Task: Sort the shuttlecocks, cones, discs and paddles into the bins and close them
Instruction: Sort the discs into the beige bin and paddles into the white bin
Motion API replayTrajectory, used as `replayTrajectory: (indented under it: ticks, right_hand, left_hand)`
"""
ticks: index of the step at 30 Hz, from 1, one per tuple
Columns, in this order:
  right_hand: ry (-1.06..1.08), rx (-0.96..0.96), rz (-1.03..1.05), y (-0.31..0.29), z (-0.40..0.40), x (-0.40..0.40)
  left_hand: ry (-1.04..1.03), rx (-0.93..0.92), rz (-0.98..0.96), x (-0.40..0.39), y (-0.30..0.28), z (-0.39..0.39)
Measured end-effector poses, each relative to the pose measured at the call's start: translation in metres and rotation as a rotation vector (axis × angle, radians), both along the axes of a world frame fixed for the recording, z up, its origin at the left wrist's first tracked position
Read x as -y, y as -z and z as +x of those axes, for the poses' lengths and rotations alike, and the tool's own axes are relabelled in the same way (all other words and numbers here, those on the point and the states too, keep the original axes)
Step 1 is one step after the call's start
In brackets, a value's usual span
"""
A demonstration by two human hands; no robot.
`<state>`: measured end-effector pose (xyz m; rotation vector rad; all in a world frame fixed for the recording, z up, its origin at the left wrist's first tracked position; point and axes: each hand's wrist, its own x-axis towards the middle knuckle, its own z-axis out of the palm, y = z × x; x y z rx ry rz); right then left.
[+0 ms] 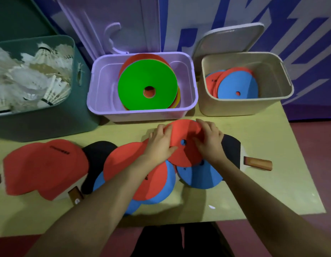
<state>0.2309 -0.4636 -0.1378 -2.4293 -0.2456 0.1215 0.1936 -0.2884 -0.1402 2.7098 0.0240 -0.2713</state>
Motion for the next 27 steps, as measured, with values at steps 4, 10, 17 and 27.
replayTrajectory:
  ticks: [4,10,17,27]
  right_hand:
    - [-0.042,0.108,0.165,-0.016,0.003,0.005]
    - [-0.084,0.206,0.266,-0.042,0.0,0.01]
    - [-0.042,-0.075,-0.107,-0.02,-0.015,0.042]
    - [0.079,-0.132,-0.375,0.011,-0.065,0.07]
  left_hand:
    - [-0.063,0.113,-0.302,-0.001,-0.006,-0.003]
    - [-0.136,0.196,-0.445,-0.008,-0.027,-0.001]
    - [-0.086,-0.05,-0.027,0.021,-0.013,-0.005]
    - [-0.13,-0.21,-0.006,0.035,-0.008,-0.001]
